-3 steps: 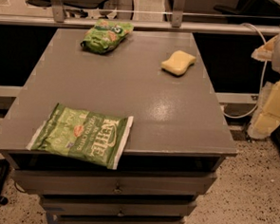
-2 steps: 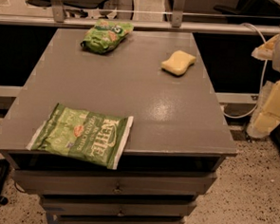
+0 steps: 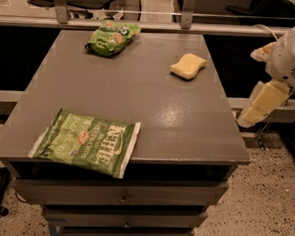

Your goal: Move sponge near green jalapeno chip bag

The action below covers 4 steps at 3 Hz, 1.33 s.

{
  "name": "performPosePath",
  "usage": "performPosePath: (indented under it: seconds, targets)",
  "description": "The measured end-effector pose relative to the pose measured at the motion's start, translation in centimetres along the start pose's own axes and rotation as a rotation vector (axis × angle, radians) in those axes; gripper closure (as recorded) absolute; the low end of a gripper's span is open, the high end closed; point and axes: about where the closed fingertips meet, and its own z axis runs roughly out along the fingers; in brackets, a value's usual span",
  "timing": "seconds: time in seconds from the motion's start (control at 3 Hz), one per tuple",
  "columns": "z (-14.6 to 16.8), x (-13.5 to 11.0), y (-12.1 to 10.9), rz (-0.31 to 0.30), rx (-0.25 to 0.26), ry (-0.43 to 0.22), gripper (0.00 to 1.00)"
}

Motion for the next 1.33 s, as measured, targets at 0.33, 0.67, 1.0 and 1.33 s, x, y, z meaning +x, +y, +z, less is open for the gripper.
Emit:
performPosePath:
  seconds: [0.33,0.67,1.0,1.33]
  targets:
    - [3.6,-1.4,-4.5,0.035,0.050,-0.108,0.00]
    - [6.7,-3.1,-7.9,0.069,0.076,-0.200,0.00]
    - [10.6,-4.7,-10.7,0.164,0.090,-0.290,0.00]
    - [13.3,-5.8,-12.9,0.277,0.107,-0.332,0.00]
